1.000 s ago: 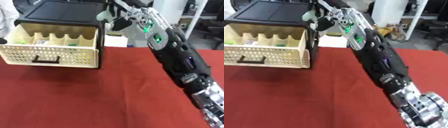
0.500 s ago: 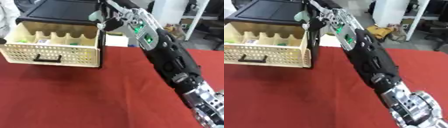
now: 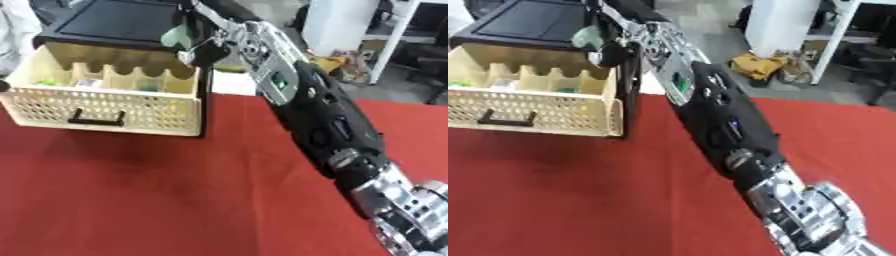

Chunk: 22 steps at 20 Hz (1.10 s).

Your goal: Pick up objects from table and place into drawer.

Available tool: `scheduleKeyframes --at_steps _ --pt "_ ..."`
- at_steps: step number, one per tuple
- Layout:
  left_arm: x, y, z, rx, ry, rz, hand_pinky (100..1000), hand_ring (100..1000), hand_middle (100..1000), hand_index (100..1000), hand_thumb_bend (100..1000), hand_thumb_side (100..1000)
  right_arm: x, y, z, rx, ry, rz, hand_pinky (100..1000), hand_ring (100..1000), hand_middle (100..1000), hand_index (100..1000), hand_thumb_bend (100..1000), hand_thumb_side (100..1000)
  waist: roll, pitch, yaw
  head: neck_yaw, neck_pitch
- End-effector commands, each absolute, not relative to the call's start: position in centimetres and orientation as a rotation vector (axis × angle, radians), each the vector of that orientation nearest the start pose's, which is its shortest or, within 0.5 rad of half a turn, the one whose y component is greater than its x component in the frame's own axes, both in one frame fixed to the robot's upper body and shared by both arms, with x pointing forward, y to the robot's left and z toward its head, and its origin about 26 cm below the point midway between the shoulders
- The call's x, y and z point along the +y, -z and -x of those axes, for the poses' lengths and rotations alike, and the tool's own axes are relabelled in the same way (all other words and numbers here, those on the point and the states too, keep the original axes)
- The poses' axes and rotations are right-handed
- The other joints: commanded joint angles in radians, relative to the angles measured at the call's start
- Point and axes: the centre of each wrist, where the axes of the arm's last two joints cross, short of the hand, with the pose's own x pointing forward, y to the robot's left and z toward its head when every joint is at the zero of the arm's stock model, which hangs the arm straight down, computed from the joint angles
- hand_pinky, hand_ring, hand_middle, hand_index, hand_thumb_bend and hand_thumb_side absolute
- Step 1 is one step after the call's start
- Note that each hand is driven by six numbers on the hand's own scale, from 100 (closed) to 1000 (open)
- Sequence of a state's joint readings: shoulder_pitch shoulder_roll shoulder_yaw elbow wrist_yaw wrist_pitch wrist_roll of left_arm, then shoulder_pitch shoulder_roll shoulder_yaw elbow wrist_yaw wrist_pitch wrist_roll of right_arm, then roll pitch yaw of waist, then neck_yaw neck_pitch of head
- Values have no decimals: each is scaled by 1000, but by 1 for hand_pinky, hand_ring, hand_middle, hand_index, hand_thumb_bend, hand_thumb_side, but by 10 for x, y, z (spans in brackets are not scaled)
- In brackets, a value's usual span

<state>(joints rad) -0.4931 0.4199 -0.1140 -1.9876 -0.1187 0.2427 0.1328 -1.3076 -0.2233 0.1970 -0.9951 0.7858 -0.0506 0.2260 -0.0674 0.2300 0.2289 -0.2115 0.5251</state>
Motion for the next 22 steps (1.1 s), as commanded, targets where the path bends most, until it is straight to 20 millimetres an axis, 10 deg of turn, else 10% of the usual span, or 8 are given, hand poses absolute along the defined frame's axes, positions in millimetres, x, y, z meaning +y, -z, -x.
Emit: scheduleKeyframes --at_steps 1,13,22 --pt "227 -257 -309 -2251 454 -398 100 100 100 587 100 1000 -107 -354 -467 -2056 -1302 883 458 667 316 425 100 100 5 -15 2 -6 -15" --pt "227 -256 -309 -2248 453 -396 100 100 100 585 100 1000 -106 -340 -475 -2005 -1335 967 502 713 432 550 349 108 2 -12 11 -10 -21" --pt "227 -255 -308 -2242 455 -394 100 100 100 584 100 1000 -106 -342 -474 -2012 -1360 1023 591 785 538 677 484 297 2 -12 11 -6 -18"
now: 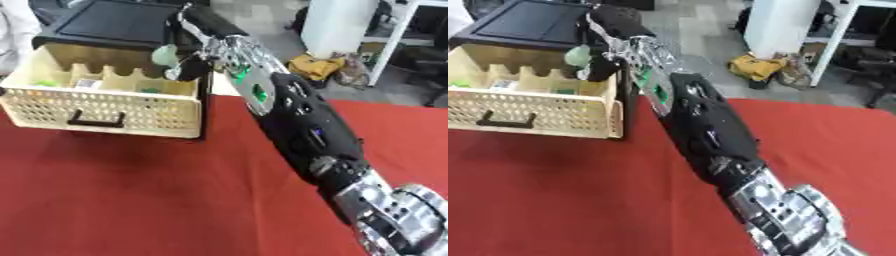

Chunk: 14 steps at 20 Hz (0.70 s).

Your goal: Pick up objects from table and place into drawer.

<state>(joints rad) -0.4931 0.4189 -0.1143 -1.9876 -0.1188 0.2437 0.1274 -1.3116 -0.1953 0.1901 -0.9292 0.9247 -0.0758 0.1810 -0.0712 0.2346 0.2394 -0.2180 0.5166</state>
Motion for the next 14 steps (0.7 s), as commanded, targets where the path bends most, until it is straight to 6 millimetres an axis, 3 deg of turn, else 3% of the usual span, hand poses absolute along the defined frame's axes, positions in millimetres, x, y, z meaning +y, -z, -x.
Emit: scheduleKeyframes --at_steps 1,8,14 --pt "227 -255 -308 -2242 456 -395 100 100 100 584 100 1000 -108 -343 -474 -2014 -1362 1030 597 790 546 687 490 309 5 -16 0 2 -9" --pt "227 -254 -308 -2236 461 -397 100 100 100 580 100 1000 -126 -352 -470 -2041 -1353 1043 599 789 540 678 486 311 1 -19 -3 5 -8" --pt "228 -253 -308 -2230 464 -399 100 100 100 578 100 1000 -129 -365 -462 -2094 -1272 1012 593 787 526 666 458 285 1 -25 -7 7 -4"
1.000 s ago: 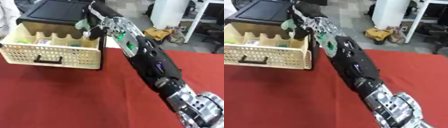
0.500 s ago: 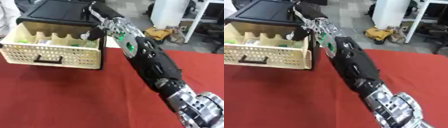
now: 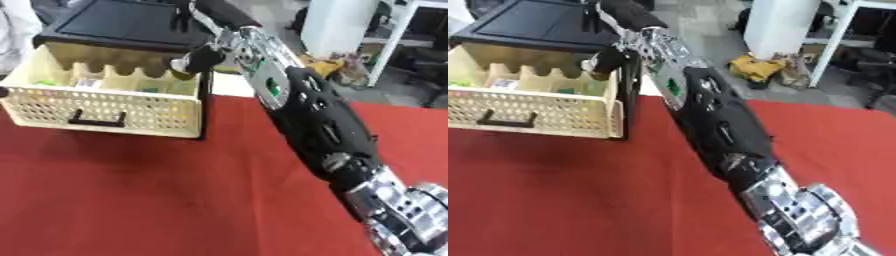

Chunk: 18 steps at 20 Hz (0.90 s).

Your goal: Pick up objects from table and place into drawer.

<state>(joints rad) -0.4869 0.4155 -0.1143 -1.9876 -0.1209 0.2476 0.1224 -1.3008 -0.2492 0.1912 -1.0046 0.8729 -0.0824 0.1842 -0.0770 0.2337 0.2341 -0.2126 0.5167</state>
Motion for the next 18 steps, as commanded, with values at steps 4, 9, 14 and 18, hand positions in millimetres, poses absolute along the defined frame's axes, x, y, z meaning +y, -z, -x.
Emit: scheduleKeyframes --at_steps 4,9,14,18 --pt "229 -253 -308 -2228 461 -403 100 100 100 578 100 1000 -134 -384 -449 -2177 -1148 983 587 784 515 654 444 291 10 -29 -5 5 1" --pt "230 -251 -308 -2223 458 -410 100 100 100 578 100 1000 -144 -407 -426 -2287 -991 943 580 778 508 653 436 292 16 -32 -7 12 9" --pt "232 -251 -308 -2223 454 -418 100 100 100 579 100 1000 -166 -415 -407 -2343 -867 955 578 772 504 653 446 303 27 -37 -18 26 16" --pt "233 -250 -308 -2226 451 -424 100 100 100 583 100 1000 -194 -412 -385 -2395 -769 947 575 765 496 645 419 421 41 -40 -28 44 25"
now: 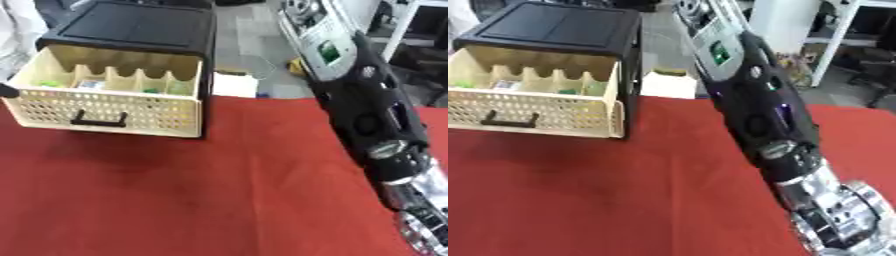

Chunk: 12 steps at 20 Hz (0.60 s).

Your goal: Pick up objects from table and place into drawer.

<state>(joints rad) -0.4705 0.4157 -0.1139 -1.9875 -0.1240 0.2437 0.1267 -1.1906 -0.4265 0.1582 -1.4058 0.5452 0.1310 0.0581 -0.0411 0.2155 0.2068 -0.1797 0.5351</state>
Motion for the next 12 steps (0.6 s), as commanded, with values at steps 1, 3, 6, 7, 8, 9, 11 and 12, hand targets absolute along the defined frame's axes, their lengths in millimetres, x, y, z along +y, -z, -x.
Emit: scheduleKeyframes --at_steps 1,3,6,7,8,9,11,12 --pt "233 -250 -308 -2224 456 -425 100 100 100 589 100 1000 -201 -410 -381 -2402 -733 948 570 761 493 655 435 486 8 -22 -4 16 9" --pt "233 -249 -308 -2221 474 -427 100 100 100 597 100 1000 -214 -401 -375 -2398 -665 952 570 762 497 687 455 655 14 -23 -10 27 11" --pt "233 -250 -308 -2228 509 -434 100 100 100 621 100 1000 -231 -388 -365 -2387 -577 946 576 769 502 695 452 728 24 -24 -18 37 17" --pt "233 -250 -308 -2230 541 -441 100 100 100 637 100 1000 -236 -385 -360 -2389 -543 944 577 770 503 694 452 739 28 -24 -21 38 20" --pt "233 -251 -308 -2232 578 -450 100 100 100 651 100 1000 -241 -382 -355 -2396 -509 940 578 770 504 694 453 736 32 -25 -23 39 23" --pt "234 -252 -308 -2236 622 -461 100 100 100 658 100 1000 -246 -380 -349 -2407 -471 933 579 771 505 694 439 732 35 -25 -26 39 26" --pt "235 -255 -307 -2245 712 -487 100 100 100 668 100 1000 -253 -377 -338 -2434 -401 910 587 775 514 699 378 713 42 -26 -32 39 30" --pt "235 -256 -307 -2249 755 -501 100 100 100 670 100 1000 -256 -374 -333 -2445 -378 898 592 779 518 703 353 704 44 -26 -35 40 32"
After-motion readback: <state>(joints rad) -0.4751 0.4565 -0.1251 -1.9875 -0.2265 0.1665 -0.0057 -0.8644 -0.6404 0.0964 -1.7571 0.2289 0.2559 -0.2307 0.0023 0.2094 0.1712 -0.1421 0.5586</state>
